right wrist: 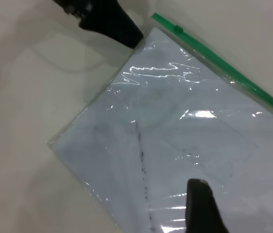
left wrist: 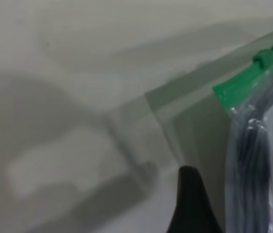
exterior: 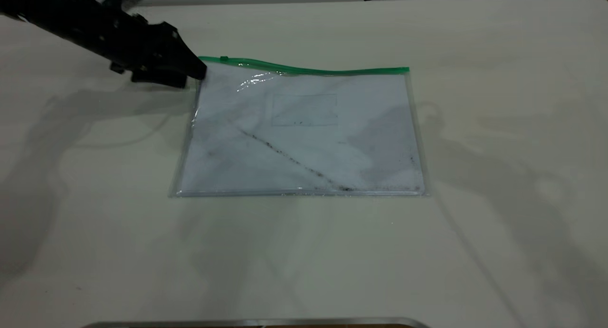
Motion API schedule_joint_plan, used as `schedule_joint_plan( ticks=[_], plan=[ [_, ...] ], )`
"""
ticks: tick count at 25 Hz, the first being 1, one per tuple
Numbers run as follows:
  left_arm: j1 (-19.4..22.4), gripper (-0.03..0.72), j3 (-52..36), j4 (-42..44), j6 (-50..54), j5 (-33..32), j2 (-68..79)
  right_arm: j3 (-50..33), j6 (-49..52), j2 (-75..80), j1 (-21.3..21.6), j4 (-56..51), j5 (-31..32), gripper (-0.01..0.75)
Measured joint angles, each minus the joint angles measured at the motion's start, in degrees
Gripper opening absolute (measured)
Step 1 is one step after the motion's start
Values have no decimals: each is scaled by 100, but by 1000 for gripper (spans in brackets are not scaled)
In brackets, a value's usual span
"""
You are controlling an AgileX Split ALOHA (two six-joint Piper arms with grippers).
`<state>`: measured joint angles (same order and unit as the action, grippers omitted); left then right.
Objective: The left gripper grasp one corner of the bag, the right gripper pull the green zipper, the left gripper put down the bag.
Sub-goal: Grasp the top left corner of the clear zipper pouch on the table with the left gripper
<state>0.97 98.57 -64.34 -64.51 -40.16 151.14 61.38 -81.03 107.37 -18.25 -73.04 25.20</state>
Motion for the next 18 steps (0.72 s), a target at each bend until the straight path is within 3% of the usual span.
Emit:
schedule_joint_plan(
  ticks=[6,9,12,15,18],
  plan=[
    [-317,563,172,-109,-130,-101,236,0,0,0,0,-42,0,470],
    [-383,511,178,-50,-224,-17,236,0,0,0,0,-52,0,470],
    [-383,343,178,5,-268,114,236,0,0,0,0,-72,-5,470],
    [-394,110,173,167,-546,152,143,0,-86,0,0,-222,-67,470],
    [-413,54,162,307,-1188,154,-182,54,-656,58,0,-690,-153,470]
  ],
)
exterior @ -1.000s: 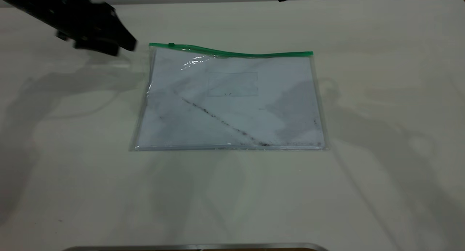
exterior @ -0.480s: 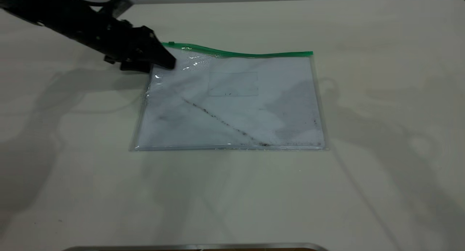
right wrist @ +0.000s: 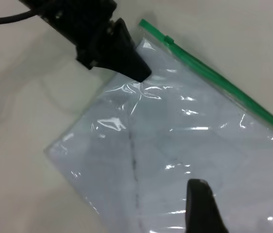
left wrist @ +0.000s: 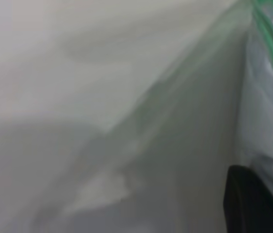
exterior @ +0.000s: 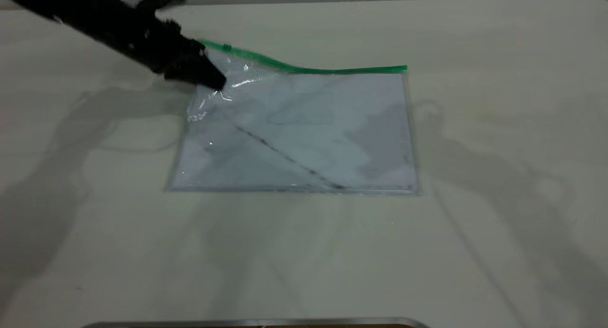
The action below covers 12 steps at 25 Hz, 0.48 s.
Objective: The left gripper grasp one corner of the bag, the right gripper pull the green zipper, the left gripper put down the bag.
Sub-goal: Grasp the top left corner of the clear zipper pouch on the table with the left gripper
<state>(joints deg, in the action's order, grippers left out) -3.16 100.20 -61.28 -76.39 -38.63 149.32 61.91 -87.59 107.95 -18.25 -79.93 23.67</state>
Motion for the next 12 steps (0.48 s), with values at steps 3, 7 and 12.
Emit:
schedule_joint_plan(
  ticks=[3,7,12],
  plan=[
    [-12,54,0,59,-906,-54,-345,253,-720,247,0,-604,9,470],
    [-82,59,0,342,-2281,-404,-617,815,-1336,816,0,-1098,279,470],
    [-160,63,0,794,-3005,-931,-645,1596,-1721,1637,0,-1155,816,470]
  ],
)
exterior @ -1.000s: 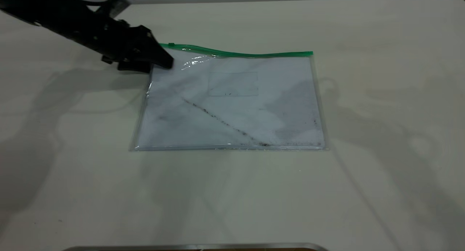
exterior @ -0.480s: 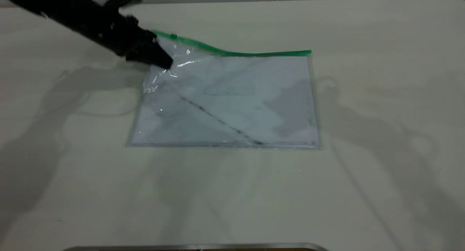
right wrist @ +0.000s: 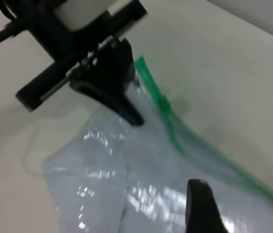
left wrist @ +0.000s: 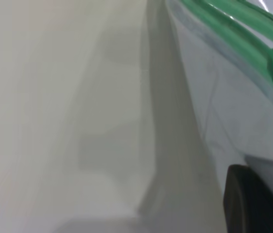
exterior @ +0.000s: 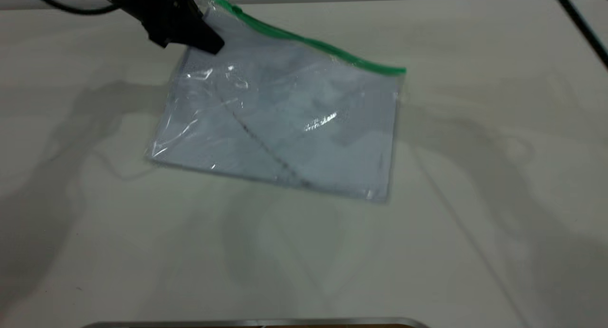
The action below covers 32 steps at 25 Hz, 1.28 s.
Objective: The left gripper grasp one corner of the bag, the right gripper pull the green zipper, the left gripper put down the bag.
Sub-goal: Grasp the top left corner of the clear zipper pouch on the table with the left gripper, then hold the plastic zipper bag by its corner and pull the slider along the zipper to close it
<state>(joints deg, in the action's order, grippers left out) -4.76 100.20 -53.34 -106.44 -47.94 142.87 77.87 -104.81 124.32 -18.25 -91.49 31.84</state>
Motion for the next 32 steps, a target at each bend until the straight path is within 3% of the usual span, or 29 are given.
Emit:
schedule_joint_plan(
  ticks=[4,10,15,32],
  plan=[
    [-81,63,0,332,-93,-315,0,577,-40,673,-12,-6,574,468],
    [-166,63,0,447,-105,-252,0,1045,-46,1186,-204,39,1150,468],
    [-281,63,0,447,-111,-90,0,1203,-46,1443,-404,-216,1153,452],
    [-418,67,0,442,-307,-46,0,1453,-63,1951,-419,-838,1028,450]
  ],
)
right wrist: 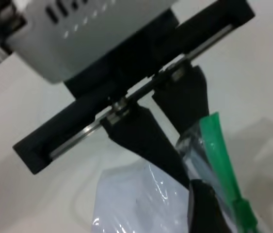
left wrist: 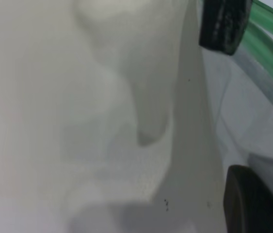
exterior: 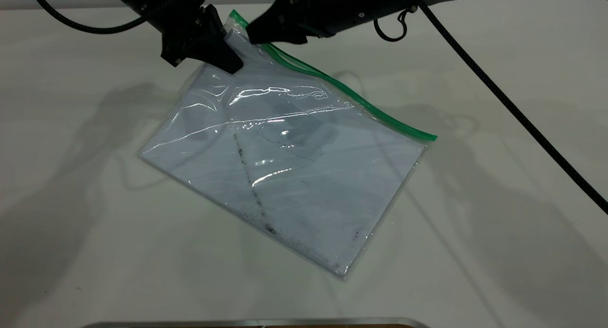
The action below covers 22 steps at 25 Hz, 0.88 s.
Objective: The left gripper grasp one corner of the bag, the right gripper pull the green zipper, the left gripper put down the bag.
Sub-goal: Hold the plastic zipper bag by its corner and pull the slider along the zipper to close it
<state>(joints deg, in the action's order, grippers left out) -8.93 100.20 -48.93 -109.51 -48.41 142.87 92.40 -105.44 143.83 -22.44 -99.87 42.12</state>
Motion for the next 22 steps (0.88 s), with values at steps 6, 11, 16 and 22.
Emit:
schedule_joint_plan(
  ticks=[6,11,16,22],
  plan=[
    [0,67,0,0,-4,0,0,0,-22,57,0,-97,-13,422],
    [0,67,0,0,13,0,0,0,-22,75,0,-107,-83,372],
    [0,67,0,0,13,12,0,0,-22,86,0,-109,-146,293],
    [0,68,0,-5,13,11,0,0,-136,86,0,-114,-146,141]
  ],
)
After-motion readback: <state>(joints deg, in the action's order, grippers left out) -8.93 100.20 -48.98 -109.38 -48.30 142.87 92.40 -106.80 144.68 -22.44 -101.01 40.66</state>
